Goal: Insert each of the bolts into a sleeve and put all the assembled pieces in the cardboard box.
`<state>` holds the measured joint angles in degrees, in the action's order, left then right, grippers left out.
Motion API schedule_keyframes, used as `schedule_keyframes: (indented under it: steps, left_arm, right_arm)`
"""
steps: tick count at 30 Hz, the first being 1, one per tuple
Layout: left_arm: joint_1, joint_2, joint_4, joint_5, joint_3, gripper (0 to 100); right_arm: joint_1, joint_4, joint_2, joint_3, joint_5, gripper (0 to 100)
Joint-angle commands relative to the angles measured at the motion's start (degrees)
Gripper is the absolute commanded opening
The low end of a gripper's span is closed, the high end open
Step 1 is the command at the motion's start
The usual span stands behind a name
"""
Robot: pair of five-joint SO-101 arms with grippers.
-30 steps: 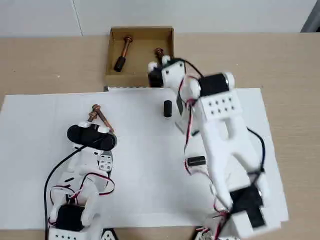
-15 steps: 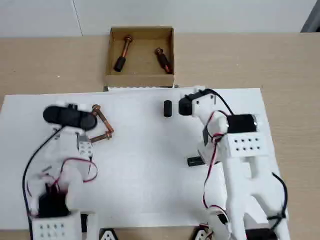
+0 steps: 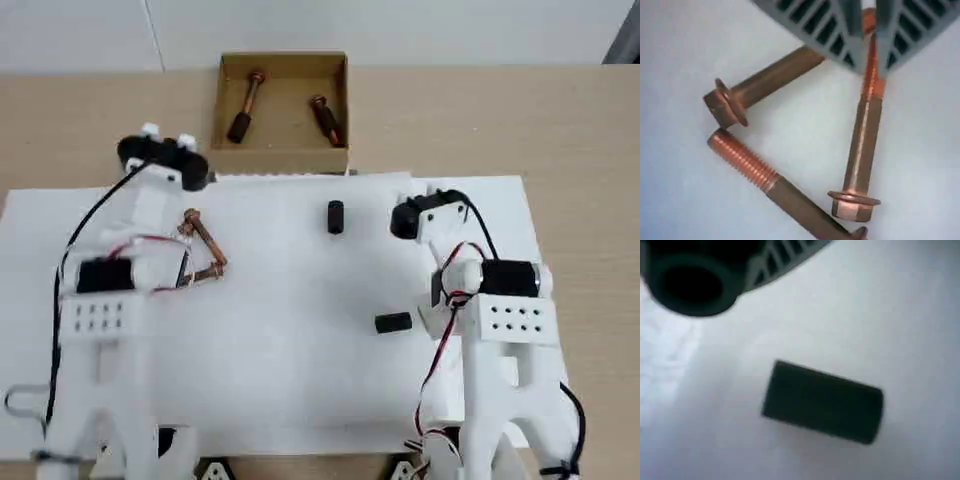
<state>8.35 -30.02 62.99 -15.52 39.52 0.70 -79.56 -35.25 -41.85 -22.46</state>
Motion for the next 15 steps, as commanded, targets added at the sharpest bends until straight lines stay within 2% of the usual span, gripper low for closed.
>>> schedule_keyframes:
  steps: [1,8,15]
  left_arm:
    - [0.18,9.32,4.13,-0.62,-8.84,1]
    - [0.09,27.25,12.84,-2.81,-26.68,1]
    - [-0.09,37.36,20.13,-5.80,-38.55,1]
  right_arm:
    - [2.07,3.12,-1.80,-0.88,-0.70,0.4]
    - [2.15,3.82,-1.80,-2.99,-0.70,0.4]
    - [2.24,4.53,-1.80,-2.99,-0.70,0.4]
